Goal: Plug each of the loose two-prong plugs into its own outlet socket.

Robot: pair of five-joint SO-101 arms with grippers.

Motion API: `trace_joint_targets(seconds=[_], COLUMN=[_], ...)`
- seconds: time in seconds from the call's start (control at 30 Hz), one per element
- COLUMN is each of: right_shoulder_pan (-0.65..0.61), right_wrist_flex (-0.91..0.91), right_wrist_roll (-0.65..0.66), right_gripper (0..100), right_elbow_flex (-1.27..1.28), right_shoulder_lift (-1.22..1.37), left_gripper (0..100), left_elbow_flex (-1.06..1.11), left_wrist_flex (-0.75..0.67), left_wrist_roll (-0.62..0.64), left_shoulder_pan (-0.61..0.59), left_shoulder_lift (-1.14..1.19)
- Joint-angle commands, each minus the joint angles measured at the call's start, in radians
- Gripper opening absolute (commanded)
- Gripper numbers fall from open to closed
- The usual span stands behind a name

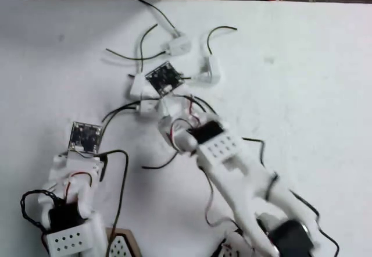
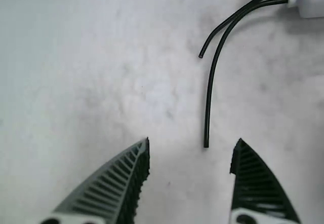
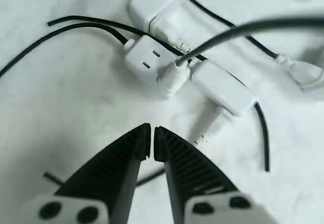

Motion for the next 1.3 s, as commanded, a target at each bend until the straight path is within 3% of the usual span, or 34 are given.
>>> trace_joint_targets(seconds=[0.0, 0.17, 0.4, 0.63, 0.8, 1.27], right_shoulder_pan=[0.015, 0.03, 0.203, 0.266, 0.289, 0.292], right_wrist_flex=[0.165, 0.116, -0.022, -0.027, -0.019, 0.248], right_wrist_roll=[-0.009, -0.009, -0.011, -0.029, -0.133, -0.137], right_gripper=[1.7, 1.7, 1.7, 1.7, 1.7, 1.8], right_elbow_flex=[-0.008, 0.226, 0.537, 0.778, 0.937, 0.948], right_shoulder_lift=[-0.231, -0.503, -0.875, -1.144, -1.34, -1.389], left_gripper=[26, 26, 26, 26, 26, 26], left_elbow_flex=[-0.003, -0.003, -0.003, -0.003, -0.003, -0.003], left_wrist_flex=[-0.023, -0.023, -0.029, -0.109, -0.1, 0.055], left_wrist_roll=[0.0, 0.0, 0.014, 0.29, 0.318, 0.316], left_shoulder_pan=[-0.004, -0.001, 0.019, 0.054, 0.119, 0.243], left_shoulder_lift=[-0.008, -0.008, -0.008, -0.008, -0.008, -0.008])
